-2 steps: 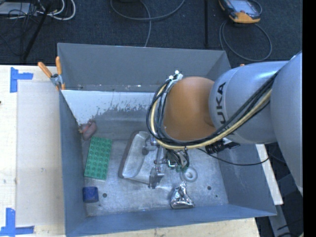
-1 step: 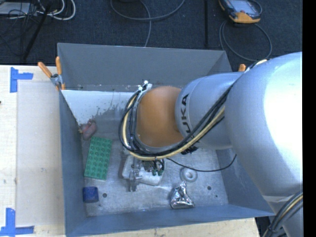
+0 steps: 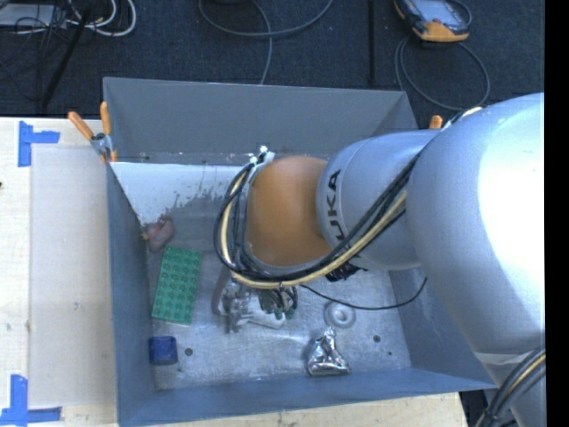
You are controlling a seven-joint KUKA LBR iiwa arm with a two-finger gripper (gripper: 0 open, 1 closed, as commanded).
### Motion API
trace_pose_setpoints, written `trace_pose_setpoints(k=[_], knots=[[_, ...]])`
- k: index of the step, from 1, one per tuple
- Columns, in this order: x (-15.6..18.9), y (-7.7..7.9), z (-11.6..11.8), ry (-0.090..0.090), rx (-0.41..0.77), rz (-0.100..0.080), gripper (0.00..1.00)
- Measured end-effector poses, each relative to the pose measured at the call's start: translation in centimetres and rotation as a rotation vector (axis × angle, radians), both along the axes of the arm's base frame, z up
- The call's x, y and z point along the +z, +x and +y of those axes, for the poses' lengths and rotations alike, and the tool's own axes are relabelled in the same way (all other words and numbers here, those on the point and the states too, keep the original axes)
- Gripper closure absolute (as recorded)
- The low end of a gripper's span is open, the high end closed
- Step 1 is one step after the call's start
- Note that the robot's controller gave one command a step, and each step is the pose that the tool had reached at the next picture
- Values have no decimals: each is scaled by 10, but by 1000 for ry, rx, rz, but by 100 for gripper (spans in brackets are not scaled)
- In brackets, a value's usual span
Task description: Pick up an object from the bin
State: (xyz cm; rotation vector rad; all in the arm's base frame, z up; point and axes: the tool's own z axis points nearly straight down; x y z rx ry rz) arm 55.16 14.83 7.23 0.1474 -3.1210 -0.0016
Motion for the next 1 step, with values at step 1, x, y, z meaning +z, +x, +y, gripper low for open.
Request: trace_pose_setpoints(k=[1], knots=[[168, -25, -6, 1, 54, -22, 100]])
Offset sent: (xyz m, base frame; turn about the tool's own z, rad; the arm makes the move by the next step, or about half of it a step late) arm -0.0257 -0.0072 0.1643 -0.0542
